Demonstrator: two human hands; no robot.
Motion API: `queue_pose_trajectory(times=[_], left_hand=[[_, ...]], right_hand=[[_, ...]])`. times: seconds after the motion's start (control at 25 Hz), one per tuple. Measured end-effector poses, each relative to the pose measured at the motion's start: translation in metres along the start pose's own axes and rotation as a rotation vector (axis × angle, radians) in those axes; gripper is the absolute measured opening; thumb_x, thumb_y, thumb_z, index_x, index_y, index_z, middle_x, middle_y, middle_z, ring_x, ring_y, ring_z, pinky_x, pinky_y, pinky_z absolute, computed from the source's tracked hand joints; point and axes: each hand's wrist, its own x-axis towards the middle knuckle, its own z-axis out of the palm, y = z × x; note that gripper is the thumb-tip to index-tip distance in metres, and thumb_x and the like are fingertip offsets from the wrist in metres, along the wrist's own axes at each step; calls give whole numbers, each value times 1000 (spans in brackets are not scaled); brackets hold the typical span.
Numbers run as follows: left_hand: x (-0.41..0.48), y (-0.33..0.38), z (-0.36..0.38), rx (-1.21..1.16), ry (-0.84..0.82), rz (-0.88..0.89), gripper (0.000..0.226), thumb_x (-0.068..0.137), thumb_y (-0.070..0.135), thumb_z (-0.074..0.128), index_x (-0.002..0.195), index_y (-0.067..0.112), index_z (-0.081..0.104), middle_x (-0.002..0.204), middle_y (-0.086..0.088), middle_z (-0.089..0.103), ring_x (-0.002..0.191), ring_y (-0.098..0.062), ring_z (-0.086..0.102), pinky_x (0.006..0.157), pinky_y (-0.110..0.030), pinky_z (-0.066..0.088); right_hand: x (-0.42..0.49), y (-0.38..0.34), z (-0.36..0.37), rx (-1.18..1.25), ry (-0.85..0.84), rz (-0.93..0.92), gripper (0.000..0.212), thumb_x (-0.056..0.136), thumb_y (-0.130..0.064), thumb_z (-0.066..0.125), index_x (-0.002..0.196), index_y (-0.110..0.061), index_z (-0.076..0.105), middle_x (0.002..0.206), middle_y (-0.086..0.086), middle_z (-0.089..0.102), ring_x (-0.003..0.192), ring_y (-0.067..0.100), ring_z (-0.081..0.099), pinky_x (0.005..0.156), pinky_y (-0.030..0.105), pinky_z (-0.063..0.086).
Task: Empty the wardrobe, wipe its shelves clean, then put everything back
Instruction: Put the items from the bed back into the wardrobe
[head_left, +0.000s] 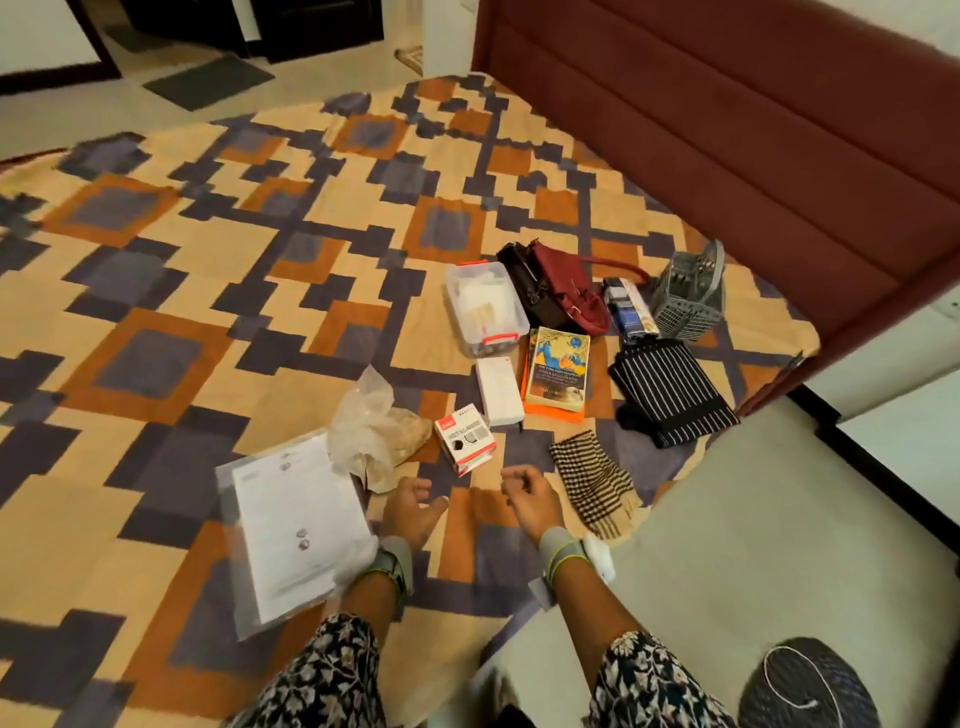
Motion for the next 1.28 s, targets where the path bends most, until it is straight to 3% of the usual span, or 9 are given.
queue_pose_trajectory(times=[0.2, 0.36, 0.48, 0.56, 0.68, 0.96, 1.16, 1.28], left_hand=[[60, 20, 27, 42, 23, -89, 44, 90, 26, 61, 127, 4, 49, 123, -10, 55, 116, -27, 52, 82, -22, 33], [123, 31, 59, -58, 90, -227, 54, 87, 26, 66, 130, 0, 47, 129, -15, 55, 121, -31, 51, 95, -34, 40], [180, 48, 81, 85, 174, -192, 62, 81, 34, 72, 131, 7, 49, 129, -12, 58, 118, -31, 55, 99, -37, 42], [210, 52, 99, 167, 212, -227, 70, 79, 40, 72, 136, 10, 43, 133, -14, 54, 120, -34, 52, 100, -40, 42], [236, 55, 121, 197, 289, -303, 83, 78, 42, 72, 141, 7, 32, 141, -22, 35, 127, -37, 39, 104, -41, 35], [290, 46, 160, 182, 312, -435, 104, 68, 50, 78, 143, 9, 21, 144, -19, 22, 124, -43, 38, 105, -47, 36], [305, 39, 175, 166, 350, -409, 99, 63, 39, 84, 135, 4, 27, 136, -20, 32, 122, -37, 39, 99, -45, 39], [295, 23, 178, 145, 355, -304, 95, 59, 35, 87, 128, 3, 30, 129, -18, 35, 116, -37, 45, 95, -44, 45]], right_hand=[[87, -4, -11, -31, 35, 66, 20, 90, -14, 58, 109, -9, 61, 104, 9, 63, 100, 25, 59, 78, 24, 42], [171, -3, -10, -103, 9, 111, 28, 87, -15, 61, 113, -6, 56, 92, -1, 48, 100, 25, 56, 81, 27, 44], [240, -2, -3, -174, 7, 134, 39, 86, -22, 64, 120, -9, 52, 116, 7, 48, 115, 29, 51, 98, 36, 43], [279, 9, 9, -262, -12, 157, 46, 85, -26, 65, 125, -10, 48, 131, 13, 41, 121, 31, 44, 101, 36, 38], [311, 15, 25, -324, 16, 136, 55, 81, -29, 67, 128, -13, 44, 136, 12, 33, 123, 32, 39, 102, 39, 38], [360, 41, 52, -443, -41, 171, 83, 80, -34, 70, 145, -18, 19, 149, 12, 13, 132, 33, 29, 105, 41, 35], [373, 54, 68, -534, 24, 166, 91, 74, -38, 74, 143, -19, 18, 145, 14, 17, 123, 35, 40, 100, 43, 43], [368, 65, 64, -498, 33, 166, 90, 73, -42, 74, 141, -19, 20, 144, 13, 21, 121, 34, 41, 99, 41, 44]])
